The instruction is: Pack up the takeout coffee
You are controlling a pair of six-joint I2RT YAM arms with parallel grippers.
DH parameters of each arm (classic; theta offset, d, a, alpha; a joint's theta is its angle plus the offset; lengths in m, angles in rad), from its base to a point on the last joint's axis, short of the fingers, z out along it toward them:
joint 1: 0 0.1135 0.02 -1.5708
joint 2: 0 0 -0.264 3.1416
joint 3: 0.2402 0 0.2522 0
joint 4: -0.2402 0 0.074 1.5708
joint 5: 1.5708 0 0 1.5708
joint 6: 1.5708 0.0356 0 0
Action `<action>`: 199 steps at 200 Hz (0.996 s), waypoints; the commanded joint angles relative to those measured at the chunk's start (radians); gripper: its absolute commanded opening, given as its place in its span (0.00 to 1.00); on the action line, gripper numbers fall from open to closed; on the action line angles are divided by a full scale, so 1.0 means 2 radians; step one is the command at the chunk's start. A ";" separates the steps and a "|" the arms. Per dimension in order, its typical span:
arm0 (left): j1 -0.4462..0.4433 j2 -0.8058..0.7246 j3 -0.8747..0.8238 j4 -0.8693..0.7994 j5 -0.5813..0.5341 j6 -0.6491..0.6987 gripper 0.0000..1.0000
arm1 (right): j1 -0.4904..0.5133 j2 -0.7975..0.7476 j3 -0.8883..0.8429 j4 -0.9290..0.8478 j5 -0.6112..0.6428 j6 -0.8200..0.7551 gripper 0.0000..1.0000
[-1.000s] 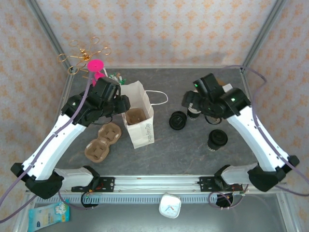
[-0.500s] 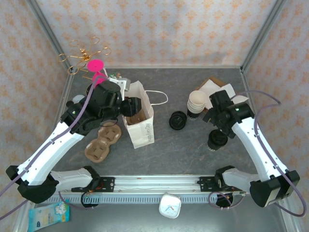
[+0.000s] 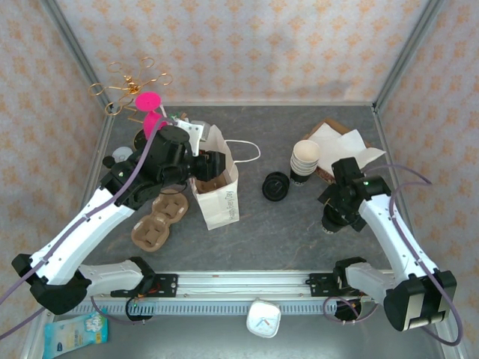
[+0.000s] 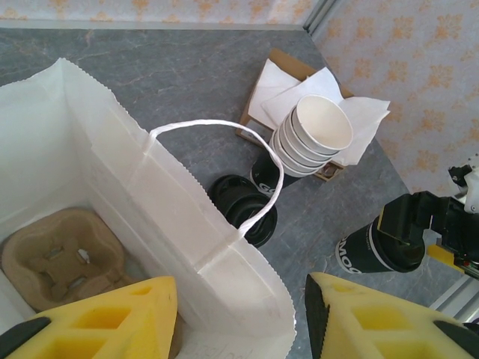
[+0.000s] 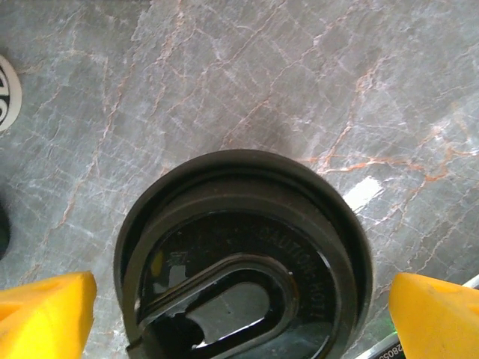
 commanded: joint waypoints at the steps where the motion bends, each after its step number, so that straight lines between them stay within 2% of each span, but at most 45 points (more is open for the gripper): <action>1: -0.003 0.000 -0.007 0.012 -0.007 0.014 0.51 | -0.002 -0.005 0.001 0.008 -0.006 -0.012 0.96; 45: -0.003 0.001 -0.008 0.015 -0.006 0.010 0.51 | -0.002 0.007 0.007 -0.017 0.013 -0.023 0.93; 75: -0.004 0.000 -0.009 0.010 -0.012 0.011 0.52 | -0.002 0.010 0.006 -0.006 -0.005 -0.032 0.86; 98: -0.003 0.000 -0.009 0.006 -0.016 0.012 0.52 | -0.002 0.020 0.002 -0.015 -0.009 -0.039 0.86; 165: -0.003 0.000 -0.013 0.007 -0.017 0.012 0.53 | -0.002 0.022 0.008 -0.026 -0.012 -0.049 0.76; 186: -0.003 0.000 -0.013 0.005 -0.018 0.012 0.53 | -0.002 0.026 0.008 -0.025 -0.022 -0.057 0.76; 199: -0.004 0.000 -0.011 0.004 -0.019 0.012 0.53 | -0.002 0.027 0.011 -0.028 -0.022 -0.060 0.71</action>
